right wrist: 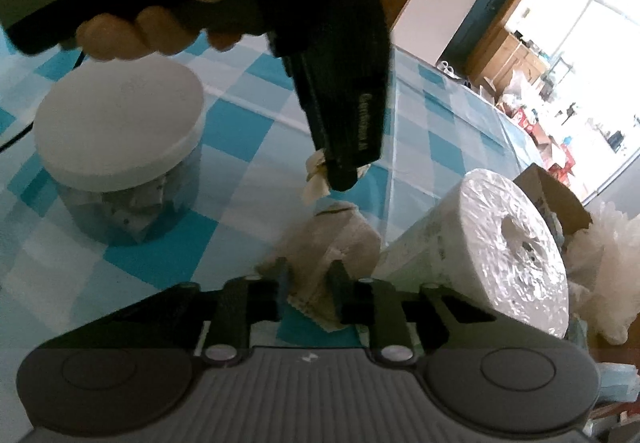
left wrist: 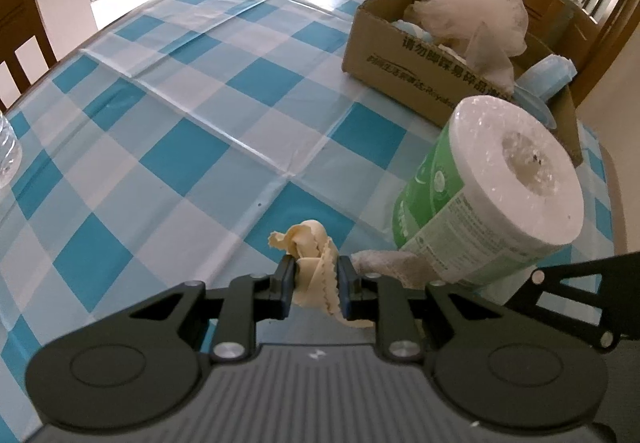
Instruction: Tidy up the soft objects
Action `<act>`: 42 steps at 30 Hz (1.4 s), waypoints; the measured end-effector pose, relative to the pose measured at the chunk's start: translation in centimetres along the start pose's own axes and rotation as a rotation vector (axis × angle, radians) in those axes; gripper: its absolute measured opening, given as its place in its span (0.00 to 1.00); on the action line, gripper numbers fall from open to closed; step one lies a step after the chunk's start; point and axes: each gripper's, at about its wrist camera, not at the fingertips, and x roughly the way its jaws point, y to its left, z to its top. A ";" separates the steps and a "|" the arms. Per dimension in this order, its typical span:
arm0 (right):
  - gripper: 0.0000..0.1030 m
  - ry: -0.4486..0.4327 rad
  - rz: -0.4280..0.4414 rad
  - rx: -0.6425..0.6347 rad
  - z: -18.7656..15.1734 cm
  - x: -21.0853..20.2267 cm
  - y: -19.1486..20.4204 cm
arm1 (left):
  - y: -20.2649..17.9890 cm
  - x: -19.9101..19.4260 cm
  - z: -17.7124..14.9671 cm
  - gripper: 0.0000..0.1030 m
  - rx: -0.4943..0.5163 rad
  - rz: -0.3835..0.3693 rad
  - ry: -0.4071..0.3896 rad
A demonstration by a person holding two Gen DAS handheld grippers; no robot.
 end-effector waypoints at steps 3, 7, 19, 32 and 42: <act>0.00 -0.006 0.005 0.002 0.0 -0.1 -0.3 | -0.1 0.1 0.0 0.20 0.003 0.002 0.002; 0.01 -0.005 0.025 -0.001 0.0 -0.1 -0.3 | -0.3 0.0 0.0 0.20 0.006 0.002 0.001; 0.54 -0.010 -0.010 0.016 0.9 -0.3 0.7 | -0.1 -0.2 0.0 0.20 0.003 0.002 -0.011; 0.44 0.018 -0.037 0.059 0.9 0.8 1.6 | 0.2 0.1 -0.1 0.20 -0.002 -0.008 -0.012; 0.00 0.012 0.015 0.034 0.7 -0.1 1.6 | 0.1 0.2 0.0 0.20 -0.005 -0.007 -0.009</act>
